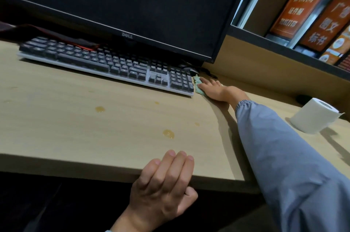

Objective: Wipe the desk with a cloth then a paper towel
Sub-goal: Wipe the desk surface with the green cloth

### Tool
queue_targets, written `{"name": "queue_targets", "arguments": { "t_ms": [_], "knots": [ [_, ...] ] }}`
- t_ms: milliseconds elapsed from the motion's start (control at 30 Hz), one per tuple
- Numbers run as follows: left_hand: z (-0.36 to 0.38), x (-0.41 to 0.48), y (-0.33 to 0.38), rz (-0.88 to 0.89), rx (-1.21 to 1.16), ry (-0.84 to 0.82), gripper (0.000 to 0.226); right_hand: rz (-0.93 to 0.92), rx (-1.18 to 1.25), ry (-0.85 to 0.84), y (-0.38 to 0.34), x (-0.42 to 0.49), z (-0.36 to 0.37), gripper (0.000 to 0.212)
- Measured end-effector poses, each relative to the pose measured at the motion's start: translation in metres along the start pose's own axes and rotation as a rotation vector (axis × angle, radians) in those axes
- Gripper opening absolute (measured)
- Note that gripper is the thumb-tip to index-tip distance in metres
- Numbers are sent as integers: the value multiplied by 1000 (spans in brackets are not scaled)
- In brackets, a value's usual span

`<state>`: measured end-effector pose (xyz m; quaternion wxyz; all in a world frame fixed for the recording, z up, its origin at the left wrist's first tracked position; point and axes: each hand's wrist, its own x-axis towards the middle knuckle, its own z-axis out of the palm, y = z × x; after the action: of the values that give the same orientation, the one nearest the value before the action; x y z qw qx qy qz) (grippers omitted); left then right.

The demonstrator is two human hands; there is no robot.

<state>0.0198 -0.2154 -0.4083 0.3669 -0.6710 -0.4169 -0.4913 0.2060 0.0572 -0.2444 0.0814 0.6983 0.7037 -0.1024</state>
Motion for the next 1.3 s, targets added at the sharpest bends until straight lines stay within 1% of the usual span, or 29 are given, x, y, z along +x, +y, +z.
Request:
{"name": "queue_targets", "arguments": {
  "t_ms": [100,367,667,900,1200,1300],
  "knots": [
    [4,1,0,-4,6,21,66,14,-20,-8,2,11,-3,69],
    [7,3,-1,4,23,53,61,-12,-15,24,2,10,0,63],
    [3,3,-1,-18,23,38,56,-78,4,29,5,-7,10,63],
    [-6,3,-1,-51,-19,4,54,-99,-12,42,2,-30,19,65],
    [-17,2,-3,-57,-45,-80,57,-109,-45,50,-2,-72,29,61],
    [-21,2,-3,-61,-51,-102,55,-116,-41,41,-4,-87,32,60]
  ]
}}
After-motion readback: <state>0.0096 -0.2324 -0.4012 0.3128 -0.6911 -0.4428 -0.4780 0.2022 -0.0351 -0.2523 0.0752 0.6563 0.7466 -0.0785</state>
